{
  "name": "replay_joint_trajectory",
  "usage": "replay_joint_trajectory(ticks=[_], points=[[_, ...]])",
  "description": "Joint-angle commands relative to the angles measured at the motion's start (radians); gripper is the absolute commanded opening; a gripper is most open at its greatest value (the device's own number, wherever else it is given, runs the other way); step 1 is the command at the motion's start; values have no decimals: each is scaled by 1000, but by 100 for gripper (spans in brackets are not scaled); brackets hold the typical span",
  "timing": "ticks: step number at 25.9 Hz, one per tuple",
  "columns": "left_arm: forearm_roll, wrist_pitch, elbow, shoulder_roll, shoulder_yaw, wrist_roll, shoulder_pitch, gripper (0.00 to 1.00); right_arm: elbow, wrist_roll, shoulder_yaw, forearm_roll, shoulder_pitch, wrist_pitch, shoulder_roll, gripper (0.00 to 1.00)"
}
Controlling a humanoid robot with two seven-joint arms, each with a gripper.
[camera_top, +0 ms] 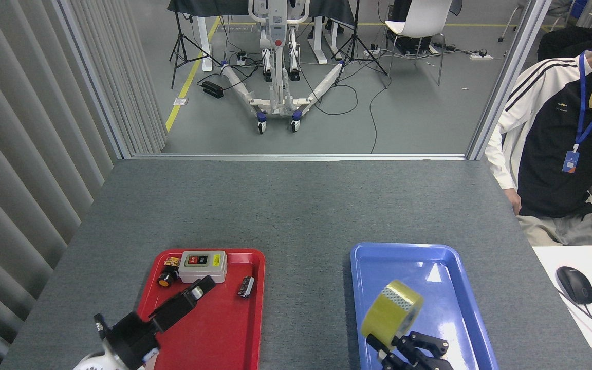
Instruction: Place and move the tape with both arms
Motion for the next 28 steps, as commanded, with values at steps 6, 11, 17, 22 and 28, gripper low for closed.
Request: replay_joint_trajectory(ticks=[6,11,17,22,28], points=[[-774,27,-162,81,-80,499,118,80,0,244,-165,-61,14,61,-21,6],[-775,544,-210,73,-181,691,136,88,0,487,-153,-77,-27,270,-22,0],[-830,702,-182,119,-284,757,92,94,2,616,-108,-85,-90,328,-22,0],[-1148,679,-148,99,-290,832,92,95,15,820,-42,-103,-179,455,-10,0],[-1211,686,-155,60,-284,844,115,98,84,888,2,-100,-208,558,-5,52]])
